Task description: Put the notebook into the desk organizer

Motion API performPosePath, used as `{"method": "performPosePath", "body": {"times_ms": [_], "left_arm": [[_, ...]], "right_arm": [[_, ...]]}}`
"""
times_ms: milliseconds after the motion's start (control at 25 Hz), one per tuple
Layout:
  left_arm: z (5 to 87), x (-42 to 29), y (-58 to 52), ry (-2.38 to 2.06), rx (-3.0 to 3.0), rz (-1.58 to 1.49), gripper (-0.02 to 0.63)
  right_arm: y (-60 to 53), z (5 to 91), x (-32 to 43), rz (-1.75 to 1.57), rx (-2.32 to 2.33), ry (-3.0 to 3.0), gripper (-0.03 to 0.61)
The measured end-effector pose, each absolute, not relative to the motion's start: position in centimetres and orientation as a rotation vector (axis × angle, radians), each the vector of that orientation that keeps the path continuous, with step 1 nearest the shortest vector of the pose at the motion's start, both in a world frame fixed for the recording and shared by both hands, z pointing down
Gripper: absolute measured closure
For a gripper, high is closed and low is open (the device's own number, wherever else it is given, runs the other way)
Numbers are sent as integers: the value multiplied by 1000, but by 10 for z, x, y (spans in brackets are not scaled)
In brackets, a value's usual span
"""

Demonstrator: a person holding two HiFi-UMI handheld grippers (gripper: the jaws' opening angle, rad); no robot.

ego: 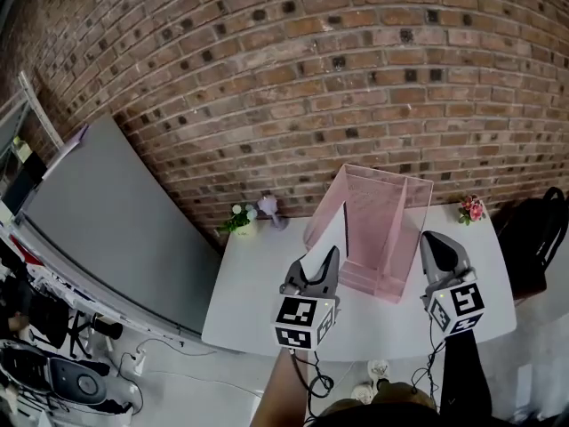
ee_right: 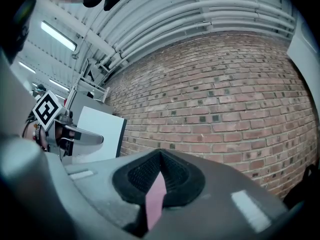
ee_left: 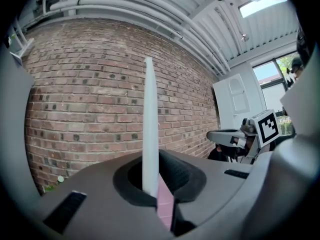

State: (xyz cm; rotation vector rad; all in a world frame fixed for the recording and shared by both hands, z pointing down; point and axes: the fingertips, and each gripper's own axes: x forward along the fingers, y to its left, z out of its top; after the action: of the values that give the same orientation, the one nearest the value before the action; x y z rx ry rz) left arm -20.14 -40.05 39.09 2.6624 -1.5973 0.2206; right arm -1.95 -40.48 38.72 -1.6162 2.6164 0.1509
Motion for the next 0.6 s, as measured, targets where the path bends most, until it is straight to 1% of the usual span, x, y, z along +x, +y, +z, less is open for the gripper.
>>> {"method": "performPosePath", "body": {"times_ms": [360,600], "left_arm": [[391,-190,-455,-1686,2656,306,598],[403,-178,-492,-1738,2638,385,598]], "right_arm": [[-466,382,-14,154,-1533,2637,580],[-503,378,2,171,-1507,2636,580]]}}
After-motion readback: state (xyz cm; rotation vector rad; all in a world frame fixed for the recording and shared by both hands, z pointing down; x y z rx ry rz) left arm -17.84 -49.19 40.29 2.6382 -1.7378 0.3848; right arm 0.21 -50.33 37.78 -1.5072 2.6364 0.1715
